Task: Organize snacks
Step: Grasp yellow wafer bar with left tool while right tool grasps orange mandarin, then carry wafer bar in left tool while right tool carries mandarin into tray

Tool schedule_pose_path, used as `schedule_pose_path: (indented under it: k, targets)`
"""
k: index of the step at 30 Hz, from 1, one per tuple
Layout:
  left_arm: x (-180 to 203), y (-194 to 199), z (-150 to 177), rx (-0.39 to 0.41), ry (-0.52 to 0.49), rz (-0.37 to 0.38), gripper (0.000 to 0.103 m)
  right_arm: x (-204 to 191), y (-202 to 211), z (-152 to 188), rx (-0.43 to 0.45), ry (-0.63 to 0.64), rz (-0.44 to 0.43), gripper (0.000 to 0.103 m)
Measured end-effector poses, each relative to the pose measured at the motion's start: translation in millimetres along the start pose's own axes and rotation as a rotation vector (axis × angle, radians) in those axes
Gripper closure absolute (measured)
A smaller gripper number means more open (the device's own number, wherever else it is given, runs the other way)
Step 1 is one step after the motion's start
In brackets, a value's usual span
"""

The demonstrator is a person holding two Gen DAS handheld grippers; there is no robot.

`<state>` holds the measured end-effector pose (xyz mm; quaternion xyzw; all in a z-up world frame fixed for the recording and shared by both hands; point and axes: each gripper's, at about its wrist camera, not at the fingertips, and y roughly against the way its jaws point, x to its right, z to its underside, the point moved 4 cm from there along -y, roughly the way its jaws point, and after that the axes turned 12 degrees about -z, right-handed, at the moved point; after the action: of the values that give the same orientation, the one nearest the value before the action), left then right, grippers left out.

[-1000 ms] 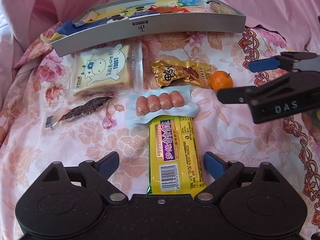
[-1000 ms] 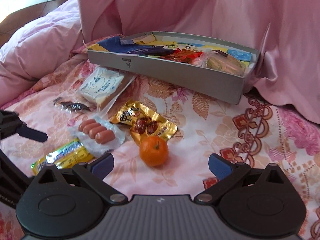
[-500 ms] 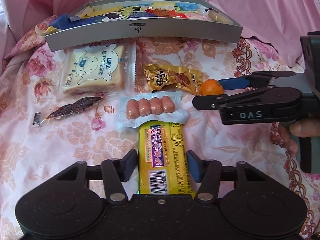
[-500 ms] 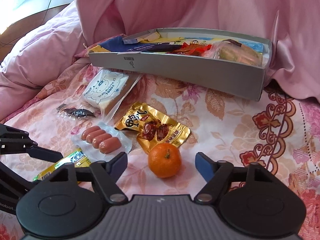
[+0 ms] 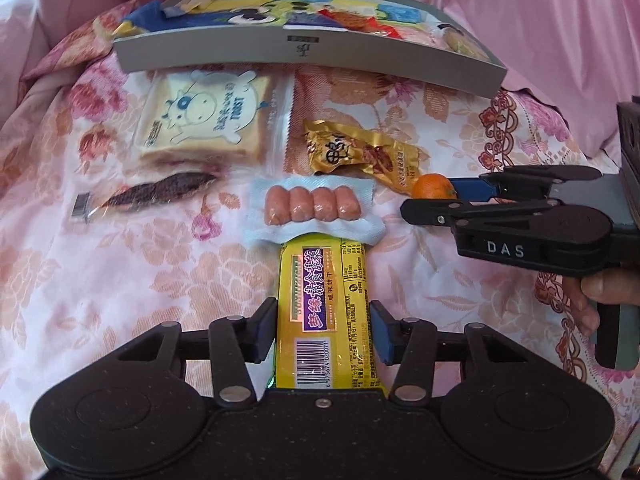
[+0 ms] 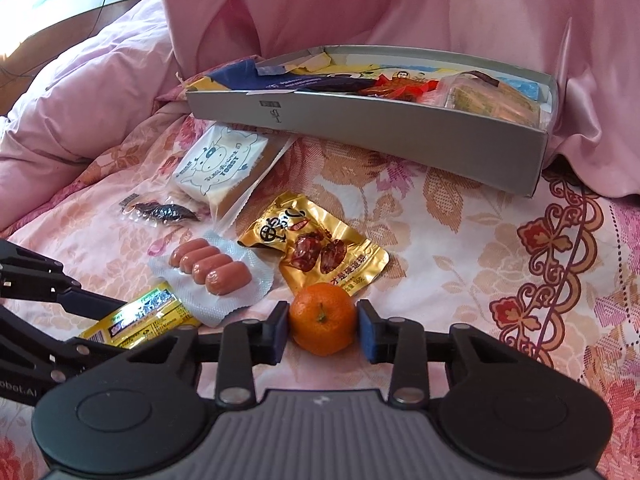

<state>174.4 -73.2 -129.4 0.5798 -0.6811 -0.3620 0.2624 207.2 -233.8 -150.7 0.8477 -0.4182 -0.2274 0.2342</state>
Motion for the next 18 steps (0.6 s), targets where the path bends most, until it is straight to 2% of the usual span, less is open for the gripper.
schedule_pose_path:
  k: [10, 18]
  targets:
    - [-1.0, 2.2, 3.5, -0.025, -0.004, -0.011, 0.050, -29.5, 8.2, 11.1, -0.120, 0.071, -0.063, 0.064]
    - [3.9, -5.0, -0.1, -0.007, -0.046, -0.035, 0.048, -47.3, 12.6, 17.3, -0.162, 0.111, -0.099, 0.064]
